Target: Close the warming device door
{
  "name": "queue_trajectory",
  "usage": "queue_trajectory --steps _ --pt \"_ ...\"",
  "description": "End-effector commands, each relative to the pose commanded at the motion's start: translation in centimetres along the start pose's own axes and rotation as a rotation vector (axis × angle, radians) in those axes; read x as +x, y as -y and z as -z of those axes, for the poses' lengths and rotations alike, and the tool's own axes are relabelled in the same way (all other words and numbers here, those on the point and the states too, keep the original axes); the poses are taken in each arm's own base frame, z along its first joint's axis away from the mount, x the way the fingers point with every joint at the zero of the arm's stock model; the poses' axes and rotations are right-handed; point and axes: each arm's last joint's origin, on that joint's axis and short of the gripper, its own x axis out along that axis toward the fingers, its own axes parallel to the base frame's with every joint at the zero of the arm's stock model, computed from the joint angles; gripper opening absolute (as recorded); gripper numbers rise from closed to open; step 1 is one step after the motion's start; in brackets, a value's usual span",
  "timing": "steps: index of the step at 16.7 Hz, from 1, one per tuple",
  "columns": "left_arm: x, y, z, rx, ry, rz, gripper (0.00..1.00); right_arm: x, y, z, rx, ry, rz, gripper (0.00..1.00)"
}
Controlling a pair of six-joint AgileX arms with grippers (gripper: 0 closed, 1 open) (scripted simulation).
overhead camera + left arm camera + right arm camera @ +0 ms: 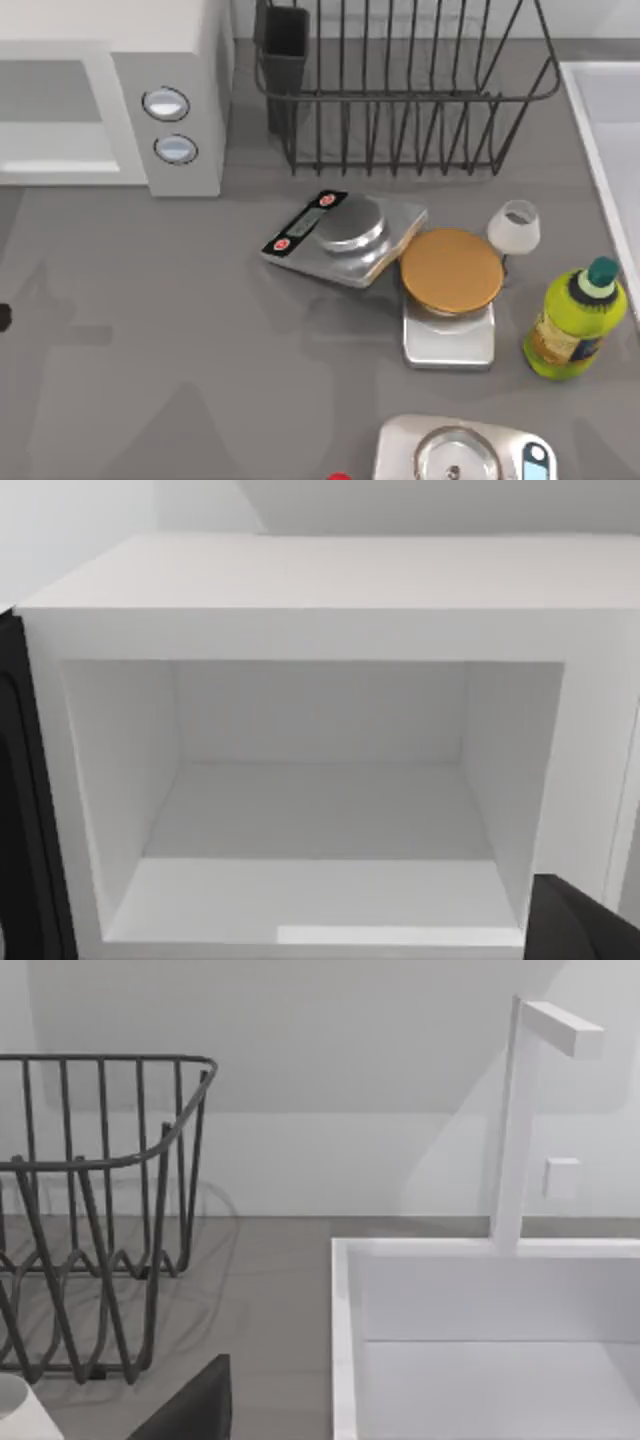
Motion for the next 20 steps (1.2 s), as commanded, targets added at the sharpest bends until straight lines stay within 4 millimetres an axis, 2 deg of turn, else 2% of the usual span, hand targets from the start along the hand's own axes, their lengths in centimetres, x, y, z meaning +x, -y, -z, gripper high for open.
queue_trajectory --steps 6,10,13,16,18,20 --pt "1.2 1.4 0.2 0.000 -0.002 0.000 0.00 0.0 0.0 0.0 0.000 0.000 0.000 1.00" --pt "1.2 1.4 0.3 0.000 -0.006 0.000 0.00 0.0 0.0 0.0 0.000 0.000 0.000 1.00" --pt "2.2 0.4 -0.4 0.058 -0.067 -0.023 0.00 0.0 0.0 0.0 0.000 0.000 0.000 1.00" --pt "4.5 -2.6 -1.9 0.165 -0.216 -0.076 0.00 0.0 0.0 0.0 0.000 0.000 0.000 1.00" --pt "6.1 -6.2 -3.3 0.222 -0.346 -0.117 0.00 0.0 0.0 0.0 0.000 0.000 0.000 1.00" --pt "7.3 -10.8 -4.7 0.246 -0.479 -0.146 0.00 0.0 0.0 0.0 0.000 0.000 0.000 1.00"
